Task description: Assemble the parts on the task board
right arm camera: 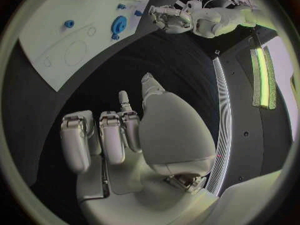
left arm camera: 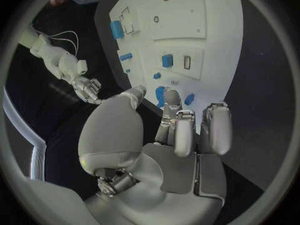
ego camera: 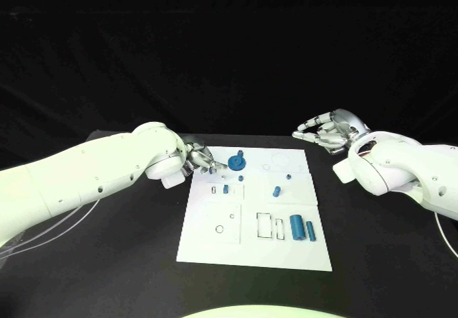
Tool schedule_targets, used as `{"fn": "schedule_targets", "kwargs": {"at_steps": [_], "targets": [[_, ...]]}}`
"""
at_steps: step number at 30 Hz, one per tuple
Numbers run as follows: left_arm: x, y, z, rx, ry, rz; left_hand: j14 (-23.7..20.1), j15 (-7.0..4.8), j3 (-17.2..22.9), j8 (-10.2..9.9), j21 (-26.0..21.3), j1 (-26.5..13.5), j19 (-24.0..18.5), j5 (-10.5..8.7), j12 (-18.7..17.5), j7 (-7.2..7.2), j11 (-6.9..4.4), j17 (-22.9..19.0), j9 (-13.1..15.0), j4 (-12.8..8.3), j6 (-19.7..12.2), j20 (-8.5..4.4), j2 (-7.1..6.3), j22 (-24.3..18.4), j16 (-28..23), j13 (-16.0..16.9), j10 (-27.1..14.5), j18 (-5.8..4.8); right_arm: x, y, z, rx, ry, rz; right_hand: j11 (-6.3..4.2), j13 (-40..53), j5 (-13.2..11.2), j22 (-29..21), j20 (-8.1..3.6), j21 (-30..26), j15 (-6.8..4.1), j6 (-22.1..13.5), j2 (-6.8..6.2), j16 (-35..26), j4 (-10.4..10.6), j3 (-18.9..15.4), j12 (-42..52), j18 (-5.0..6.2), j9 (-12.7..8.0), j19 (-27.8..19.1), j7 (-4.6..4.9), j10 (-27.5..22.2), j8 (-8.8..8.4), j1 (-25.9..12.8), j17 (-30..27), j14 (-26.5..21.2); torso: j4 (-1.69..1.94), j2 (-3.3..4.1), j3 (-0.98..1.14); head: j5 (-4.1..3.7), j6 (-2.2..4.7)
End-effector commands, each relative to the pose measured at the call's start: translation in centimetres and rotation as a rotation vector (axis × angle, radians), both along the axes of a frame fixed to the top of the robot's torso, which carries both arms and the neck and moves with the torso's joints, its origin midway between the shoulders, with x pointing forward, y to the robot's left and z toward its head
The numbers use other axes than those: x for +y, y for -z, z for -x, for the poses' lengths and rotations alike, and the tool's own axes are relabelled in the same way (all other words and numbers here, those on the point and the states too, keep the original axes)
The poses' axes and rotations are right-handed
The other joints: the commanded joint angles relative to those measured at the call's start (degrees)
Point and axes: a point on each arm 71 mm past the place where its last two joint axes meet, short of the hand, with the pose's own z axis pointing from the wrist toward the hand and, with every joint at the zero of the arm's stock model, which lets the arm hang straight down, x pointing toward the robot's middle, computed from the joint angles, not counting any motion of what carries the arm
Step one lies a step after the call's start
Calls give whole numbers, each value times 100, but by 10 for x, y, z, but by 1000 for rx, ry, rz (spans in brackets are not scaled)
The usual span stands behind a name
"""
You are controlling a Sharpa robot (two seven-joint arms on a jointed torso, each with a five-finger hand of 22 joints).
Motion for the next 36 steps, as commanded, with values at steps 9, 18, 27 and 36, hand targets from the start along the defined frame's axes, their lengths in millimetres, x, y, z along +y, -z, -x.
{"fn": "schedule_targets", "kwargs": {"at_steps": [9,18,27,36], "targets": [[16,-20,-22,-45,20,-57,288,96,-125,-73,-178,116,-240,23,-236,80,84,824,-35,-1,-144,81,72,-228,-230,-289,-327,127,2,0,-1,-7,-15,1,-38,1038,-23,1504,-49,23,-25,-37,-11,-30,-10,-38,-27,-82,-8,598,14,152,38,-64,1144,521,-2,13,-9,46,65],[19,-18,-34,-64,40,-162,328,77,-186,24,-138,134,-156,17,-200,45,56,893,-9,4,-43,84,102,-131,-178,-306,-297,107,4,0,-2,-6,-18,1,-38,1038,-23,1504,-49,23,-25,-37,-11,-30,-10,-38,-27,-82,-8,598,14,152,38,-64,1144,521,1,18,-5,67,52],[15,-7,-43,-61,38,-234,318,75,-271,39,-160,22,-179,-2,-189,45,56,863,-18,15,-61,80,155,-169,-195,-327,-306,115,5,0,-2,-11,-19,0,-39,1029,-10,1495,-50,11,-26,-39,-3,-34,-14,-37,-38,-78,-9,590,13,144,43,-68,1131,518,-8,36,-11,80,39],[12,2,-47,-59,34,-256,328,71,-346,66,-154,-73,-158,-7,-172,36,50,878,-21,16,-50,78,202,-148,-181,-343,-301,110,6,0,-1,-19,-19,-2,-40,781,33,1382,-53,-147,-30,-68,3,-95,-26,-39,-322,-33,-17,494,13,-85,54,-71,966,476,-6,52,-13,78,77]]}}
